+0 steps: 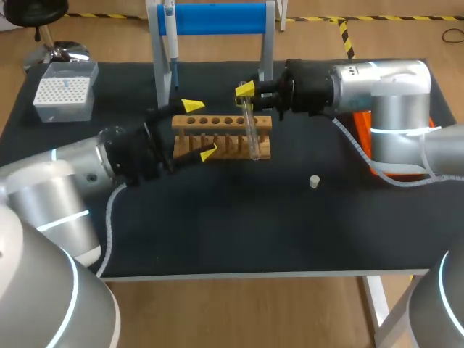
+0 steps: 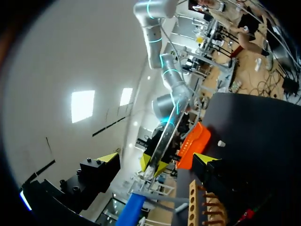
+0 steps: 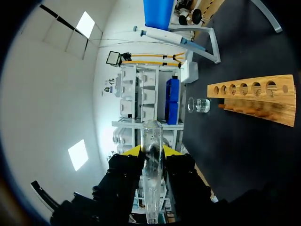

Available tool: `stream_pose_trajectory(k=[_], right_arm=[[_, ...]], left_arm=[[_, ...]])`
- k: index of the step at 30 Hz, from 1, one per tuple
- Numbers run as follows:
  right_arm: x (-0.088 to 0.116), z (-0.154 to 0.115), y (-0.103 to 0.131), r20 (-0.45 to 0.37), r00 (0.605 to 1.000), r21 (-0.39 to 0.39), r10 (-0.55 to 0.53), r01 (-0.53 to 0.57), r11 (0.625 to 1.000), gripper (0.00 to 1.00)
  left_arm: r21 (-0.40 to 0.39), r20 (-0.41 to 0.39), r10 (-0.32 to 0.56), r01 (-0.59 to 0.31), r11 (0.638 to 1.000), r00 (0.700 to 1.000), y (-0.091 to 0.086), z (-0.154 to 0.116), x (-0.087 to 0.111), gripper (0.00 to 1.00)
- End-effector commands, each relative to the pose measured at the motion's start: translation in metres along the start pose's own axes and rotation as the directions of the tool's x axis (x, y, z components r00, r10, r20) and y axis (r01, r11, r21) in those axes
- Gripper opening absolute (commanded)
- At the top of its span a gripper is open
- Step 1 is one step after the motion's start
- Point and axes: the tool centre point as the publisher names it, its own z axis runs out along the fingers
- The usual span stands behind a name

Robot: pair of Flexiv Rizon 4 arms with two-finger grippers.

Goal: Invert the test tube, pick up the pipette, mount the tip to pipette, aspirate from beaker and dispense into the tube, eject the tip, return the pipette, and cap with the stopper.

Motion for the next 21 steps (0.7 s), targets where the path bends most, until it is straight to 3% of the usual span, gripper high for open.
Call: stream_pose_trajectory(k=[1,4,16,21], right_arm=[[0.001,-0.001,0.0,0.002,1.0,0.0,0.0,0.0,1.0,0.0],[0.001,-0.001,0.0,0.002,1.0,0.0,0.0,0.0,1.0,0.0],[0.001,-0.001,0.0,0.002,1.0,0.0,0.0,0.0,1.0,0.0],[0.001,-0.001,0.0,0.002,1.0,0.0,0.0,0.0,1.0,0.0]], left_arm=[[0.169,-0.117,0.353,-0.331,0.928,0.928,0.005,0.008,0.005,1.0],[0.204,-0.171,0.388,-0.353,0.913,0.906,0.005,0.013,0.009,1.0],[0.251,-0.188,0.478,-0.429,0.868,0.858,-0.006,0.03,0.014,1.0],[0.232,-0.129,0.434,-0.399,0.887,0.892,-0.013,0.036,0.013,1.0]])
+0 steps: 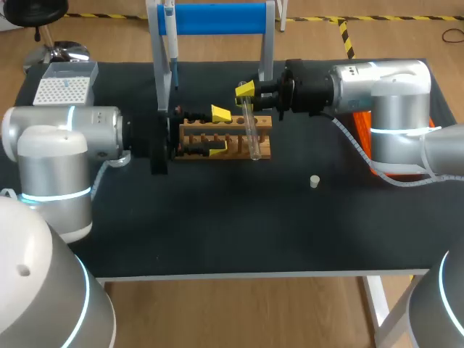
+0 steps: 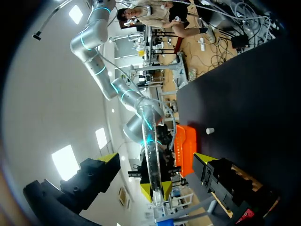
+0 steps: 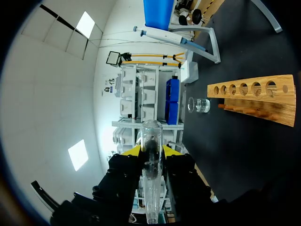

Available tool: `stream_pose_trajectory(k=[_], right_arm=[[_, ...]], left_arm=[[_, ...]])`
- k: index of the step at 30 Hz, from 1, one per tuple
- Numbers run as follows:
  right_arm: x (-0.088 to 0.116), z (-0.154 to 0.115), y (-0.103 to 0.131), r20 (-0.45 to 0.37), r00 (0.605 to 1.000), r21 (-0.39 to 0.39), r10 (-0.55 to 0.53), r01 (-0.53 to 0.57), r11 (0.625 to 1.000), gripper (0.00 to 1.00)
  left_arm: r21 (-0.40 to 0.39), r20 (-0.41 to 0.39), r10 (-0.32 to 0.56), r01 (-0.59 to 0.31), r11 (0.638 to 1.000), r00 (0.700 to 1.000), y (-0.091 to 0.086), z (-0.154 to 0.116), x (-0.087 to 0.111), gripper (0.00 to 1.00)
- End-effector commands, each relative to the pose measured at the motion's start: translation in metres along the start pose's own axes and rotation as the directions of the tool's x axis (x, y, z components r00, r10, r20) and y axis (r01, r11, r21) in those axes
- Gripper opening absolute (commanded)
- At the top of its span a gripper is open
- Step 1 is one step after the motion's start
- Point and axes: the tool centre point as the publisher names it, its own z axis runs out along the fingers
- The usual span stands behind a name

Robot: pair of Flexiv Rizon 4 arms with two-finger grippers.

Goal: Invert the test tube, pick up the pipette, mount the tip to pipette, aspirate from beaker and dispense into the tube, eject the tip, return the pipette, and cap with the stopper.

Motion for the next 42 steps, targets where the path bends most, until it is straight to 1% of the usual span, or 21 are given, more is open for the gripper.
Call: stream_pose_trajectory(k=[1,2,4,6,11,18,24,31,38,39,40,42], right_arm=[[0.001,-0.001,0.0,0.002,1.0,0.0,0.0,0.0,1.0,0.0],[0.001,-0.001,0.0,0.002,1.0,0.0,0.0,0.0,1.0,0.0],[0.001,-0.001,0.0,0.002,1.0,0.0,0.0,0.0,1.0,0.0],[0.001,-0.001,0.0,0.002,1.0,0.0,0.0,0.0,1.0,0.0],[0.001,-0.001,0.0,0.002,1.0,0.0,0.0,0.0,1.0,0.0],[0.001,-0.001,0.0,0.002,1.0,0.0,0.0,0.0,1.0,0.0],[0.001,-0.001,0.0,0.002,1.0,0.0,0.0,0.0,1.0,0.0],[0.001,-0.001,0.0,0.002,1.0,0.0,0.0,0.0,1.0,0.0],[0.001,-0.001,0.0,0.002,1.0,0.0,0.0,0.0,1.0,0.0],[0.001,-0.001,0.0,0.002,1.0,0.0,0.0,0.0,1.0,0.0],[0.001,-0.001,0.0,0.002,1.0,0.0,0.0,0.0,1.0,0.0],[0.001,-0.001,0.0,0.002,1.0,0.0,0.0,0.0,1.0,0.0]], left_arm=[[-0.028,0.03,-0.019,0.02,0.999,0.999,0.001,0.006,0.002,1.0],[-0.046,0.019,-0.027,0.028,0.999,0.999,0.001,0.008,0.001,1.0],[-0.041,0.026,-0.042,0.043,0.998,0.999,-0.001,0.012,0.0,1.0],[-0.038,0.032,-0.029,0.03,0.999,0.999,-0.004,0.014,-0.001,1.0],[-0.045,0.02,-0.026,0.027,0.999,0.999,-0.005,0.021,-0.004,1.0],[-0.031,0.014,-0.014,0.014,0.999,1.0,-0.011,0.03,-0.012,1.0],[-0.013,0.002,-0.028,0.028,1.0,1.0,-0.016,0.038,-0.013,1.0],[-0.004,-0.013,-0.04,0.04,0.999,0.999,-0.015,0.047,-0.012,1.0],[0.006,-0.008,-0.043,0.043,0.999,0.999,-0.015,0.056,-0.013,1.0],[0.008,-0.007,-0.042,0.042,0.999,0.999,-0.014,0.057,-0.014,1.0],[0.01,-0.006,-0.041,0.042,0.999,0.999,-0.014,0.059,-0.014,0.92],[0.012,-0.005,-0.042,0.042,0.999,0.999,-0.014,0.06,-0.014,0.89]])
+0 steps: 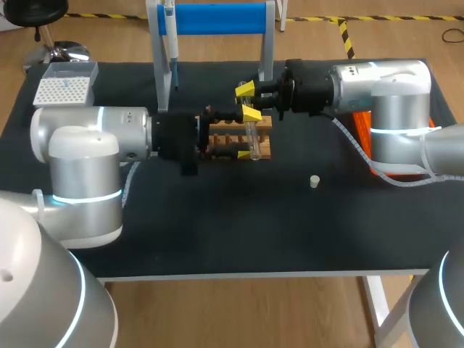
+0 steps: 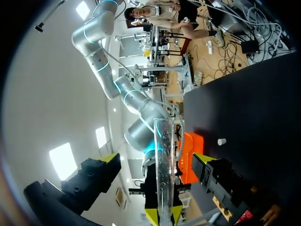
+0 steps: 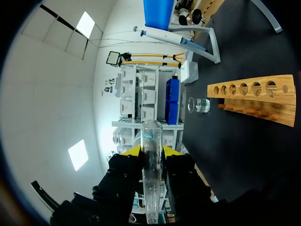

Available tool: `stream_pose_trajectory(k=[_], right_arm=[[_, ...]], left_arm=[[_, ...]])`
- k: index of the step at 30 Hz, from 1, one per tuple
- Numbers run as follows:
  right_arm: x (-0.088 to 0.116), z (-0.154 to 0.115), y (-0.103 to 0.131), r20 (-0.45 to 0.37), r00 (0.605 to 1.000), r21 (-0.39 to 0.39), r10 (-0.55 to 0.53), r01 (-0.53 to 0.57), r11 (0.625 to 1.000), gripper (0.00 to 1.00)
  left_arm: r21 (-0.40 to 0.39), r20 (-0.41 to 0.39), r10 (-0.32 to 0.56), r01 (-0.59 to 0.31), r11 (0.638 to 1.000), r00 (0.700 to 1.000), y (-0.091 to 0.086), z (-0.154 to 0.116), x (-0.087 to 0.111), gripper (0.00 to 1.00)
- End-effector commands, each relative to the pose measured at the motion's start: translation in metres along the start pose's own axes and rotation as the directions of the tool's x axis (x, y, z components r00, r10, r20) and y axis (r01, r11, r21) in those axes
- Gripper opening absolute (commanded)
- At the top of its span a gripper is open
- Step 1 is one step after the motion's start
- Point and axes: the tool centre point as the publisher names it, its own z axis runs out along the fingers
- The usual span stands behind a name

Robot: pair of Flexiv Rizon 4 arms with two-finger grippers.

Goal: Invert the test tube, pick up the pipette, mount the tip to pipette, aspirate from beaker and dispense into the tube, eject the tip, return the pipette, and cap with the stopper.

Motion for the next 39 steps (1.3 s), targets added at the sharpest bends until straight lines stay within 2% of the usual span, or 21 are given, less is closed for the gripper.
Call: stream_pose_trajectory(k=[1,3,10,15,17,28,39], right_arm=[[0.0006,-0.0004,-0.0004,0.002,1.0,0.0,0.0,0.0,1.0,0.0],[0.0006,-0.0004,-0.0004,0.002,1.0,0.0,0.0,0.0,1.0,0.0],[0.0006,-0.0004,-0.0004,0.002,1.0,0.0,0.0,0.0,1.0,0.0],[0.0006,-0.0004,-0.0004,0.002,1.0,0.0,0.0,0.0,1.0,0.0],[0.0006,-0.0004,-0.0004,0.002,1.0,0.0,0.0,0.0,1.0,0.0],[0.0006,-0.0004,-0.0004,0.002,1.0,0.0,0.0,0.0,1.0,0.0],[0.0006,-0.0004,-0.0004,0.002,1.0,0.0,0.0,0.0,1.0,0.0]], left_arm=[[0.004,-0.001,-0.001,0.001,1.0,1.0,0.0034,0.0073,0.0001,0.89],[0.007,0.001,-0.003,0.003,1.0,1.0,0.0032,0.0083,0.0004,0.78],[0.01,0.003,-0.012,0.012,1.0,1.0,0.0025,0.0095,0.0022,0.63],[0.01,0.006,-0.018,0.018,1.0,1.0,0.0017,0.0095,0.0035,0.58],[0.009,0.007,-0.021,0.021,1.0,1.0,0.0016,0.0092,0.0041,0.5],[0.001,0.009,-0.052,0.052,0.999,0.999,0.0033,0.0056,0.008,0.42],[0.008,0.008,-0.052,0.052,0.999,0.999,0.0047,0.0073,0.0081,0.42]])
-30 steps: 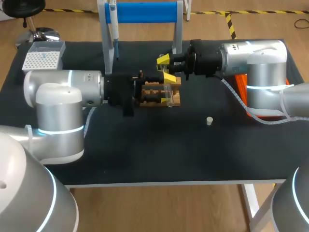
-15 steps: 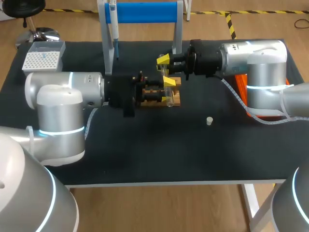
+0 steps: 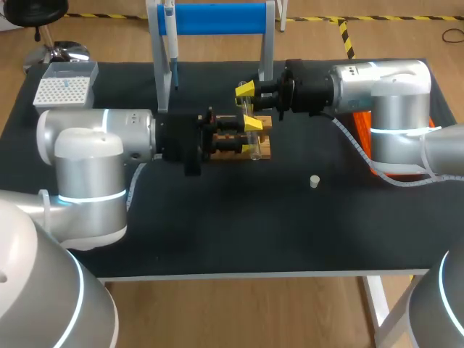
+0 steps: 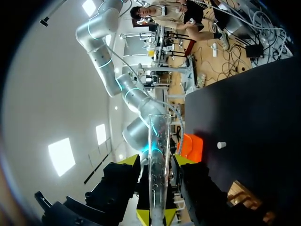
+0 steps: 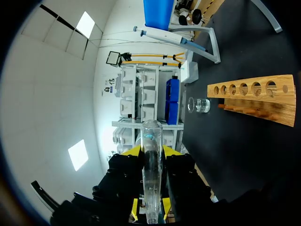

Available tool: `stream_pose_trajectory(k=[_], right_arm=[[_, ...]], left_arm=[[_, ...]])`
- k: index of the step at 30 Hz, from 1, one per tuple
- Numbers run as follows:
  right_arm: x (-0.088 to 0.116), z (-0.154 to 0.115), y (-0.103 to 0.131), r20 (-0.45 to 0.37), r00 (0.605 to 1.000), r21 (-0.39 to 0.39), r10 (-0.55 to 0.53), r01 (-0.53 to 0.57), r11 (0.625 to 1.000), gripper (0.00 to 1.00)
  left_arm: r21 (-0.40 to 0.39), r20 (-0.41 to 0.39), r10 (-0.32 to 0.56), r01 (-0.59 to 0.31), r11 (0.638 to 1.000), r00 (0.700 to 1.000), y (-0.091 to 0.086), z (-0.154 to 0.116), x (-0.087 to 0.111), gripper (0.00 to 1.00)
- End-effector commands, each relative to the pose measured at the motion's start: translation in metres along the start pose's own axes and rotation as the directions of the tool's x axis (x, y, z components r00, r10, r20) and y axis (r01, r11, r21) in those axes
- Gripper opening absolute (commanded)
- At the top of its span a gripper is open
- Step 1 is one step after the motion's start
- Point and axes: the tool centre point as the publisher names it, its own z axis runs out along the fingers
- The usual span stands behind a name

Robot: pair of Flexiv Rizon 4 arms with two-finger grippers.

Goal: Invert the test tube, pick up the pipette, mount the tip to pipette, aspirate from beaker and dispense into the tube, eject the tip, return the pipette, and cap with the stopper.

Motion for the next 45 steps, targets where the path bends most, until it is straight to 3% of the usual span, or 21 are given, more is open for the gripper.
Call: stream_pose_trajectory(k=[1,3,5,6,16,17,18,35,41,45], right_arm=[[0.001,0.0,0.0,0.002,1.0,0.0,0.0,0.0,1.0,0.0],[0.001,0.0,0.0,0.002,1.0,0.0,0.0,0.0,1.0,0.0],[0.001,0.0,0.0,0.002,1.0,0.0,0.0,0.0,1.0,0.0],[0.001,0.0,0.0,0.002,1.0,0.0,0.0,0.0,1.0,0.0],[0.001,0.0,0.0,0.002,1.0,0.0,0.0,0.0,1.0,0.0],[0.001,0.0,0.0,0.002,1.0,0.0,0.0,0.0,1.0,0.3],[0.001,0.0,0.0,0.002,1.0,0.0,0.0,0.0,1.0,0.99],[0.001,0.0,0.0,0.002,1.0,0.0,0.0,0.0,1.0,1.0],[0.005,-0.031,-0.016,0.081,0.987,-0.025,-0.136,0.138,0.99,1.0],[0.006,-0.054,-0.019,0.088,0.975,-0.055,-0.205,0.21,0.976,1.0]], left_arm=[[0.006,-0.003,0.002,-0.002,1.0,1.0,0.002,0.002,0.0,0.42],[0.007,-0.004,0.002,-0.002,1.0,1.0,0.002,0.002,0.0,0.4],[0.009,-0.006,0.003,-0.003,1.0,1.0,0.002,0.003,0.0,0.29],[0.013,-0.006,0.002,-0.002,1.0,1.0,0.002,0.003,0.0,0.0],[-0.002,-0.009,-0.024,0.024,1.0,1.0,0.004,0.002,0.001,0.0],[-0.002,-0.009,-0.024,0.024,1.0,1.0,0.004,0.002,0.001,0.0],[-0.002,-0.009,-0.024,0.024,1.0,1.0,0.004,0.002,0.001,0.0],[-0.002,-0.009,-0.024,0.024,1.0,1.0,0.004,0.002,0.001,0.0],[-0.002,-0.009,-0.024,0.024,1.0,1.0,0.004,0.002,0.001,0.0],[-0.002,-0.009,-0.024,0.024,1.0,1.0,0.004,0.002,0.001,0.0]])
